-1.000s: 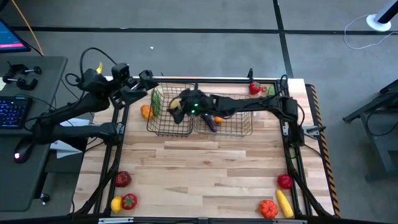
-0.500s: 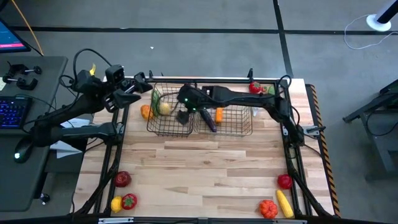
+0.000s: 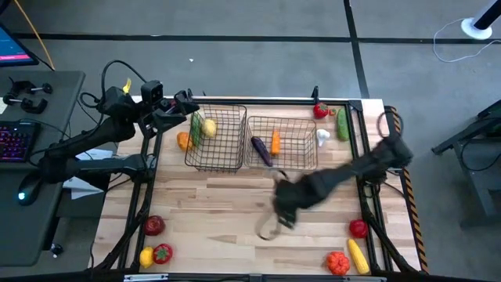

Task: Sort produce into baskets
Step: Put the pumpkin into the right wire basket

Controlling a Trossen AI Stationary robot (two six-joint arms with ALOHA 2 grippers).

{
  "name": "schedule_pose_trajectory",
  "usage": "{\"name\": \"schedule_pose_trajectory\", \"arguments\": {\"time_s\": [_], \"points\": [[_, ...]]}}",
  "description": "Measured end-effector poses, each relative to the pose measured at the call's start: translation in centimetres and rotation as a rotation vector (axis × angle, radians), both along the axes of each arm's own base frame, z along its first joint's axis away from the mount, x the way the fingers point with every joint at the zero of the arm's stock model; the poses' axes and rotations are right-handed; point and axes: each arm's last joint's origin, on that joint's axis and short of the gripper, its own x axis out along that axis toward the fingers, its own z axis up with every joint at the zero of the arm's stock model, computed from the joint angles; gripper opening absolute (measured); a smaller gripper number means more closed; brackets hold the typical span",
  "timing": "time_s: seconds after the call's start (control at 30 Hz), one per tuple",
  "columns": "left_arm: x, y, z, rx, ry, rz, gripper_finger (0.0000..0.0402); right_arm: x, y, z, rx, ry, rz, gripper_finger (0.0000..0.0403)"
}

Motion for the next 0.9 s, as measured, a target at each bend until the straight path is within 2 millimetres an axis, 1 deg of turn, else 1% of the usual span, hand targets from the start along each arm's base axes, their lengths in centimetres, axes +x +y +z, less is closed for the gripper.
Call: {"name": "schedule_pose_trajectory", "arguments": {"time_s": [0.1,0.17,0.27,0.33,0.43,0.57,0.77,0.9], "points": [[0.4,0.2,-0.2,-0.009,0.015,0.001,0.0275,-3.8,3.3,-1.5,0.2,0.115,-0.188,0.0328],[0.8,0.4,-0.5,-0.017,0.031,0.002,0.0275,-5.7,5.5,-2.8,0.291,0.188,-0.278,0.0328],[1.7,0.8,-1.0,-0.057,0.066,-0.011,0.0275,-7.8,8.3,-4.4,0.372,0.276,-0.377,0.0328],[2.4,1.0,-1.4,-0.092,0.095,-0.023,0.0275,-8.6,9.6,-5.2,0.402,0.315,-0.43,0.0328],[3.5,1.2,-2.1,-0.116,0.13,-0.04,0.0275,-9.7,10.5,-5.7,0.375,0.348,-0.514,0.0328],[4.8,1.2,-2.9,-0.133,0.168,-0.064,0.0275,-10.6,10.9,-6.0,0.33,0.389,-0.576,0.0328],[6.2,0.6,-3.7,-0.144,0.207,-0.116,0.0275,-11.1,12.2,-7.2,0.324,0.426,-0.553,0.0328],[6.7,0.2,-3.8,-0.137,0.196,-0.137,0.0275,-11.0,12.6,-8.3,0.297,0.465,-0.555,0.0328]]}}
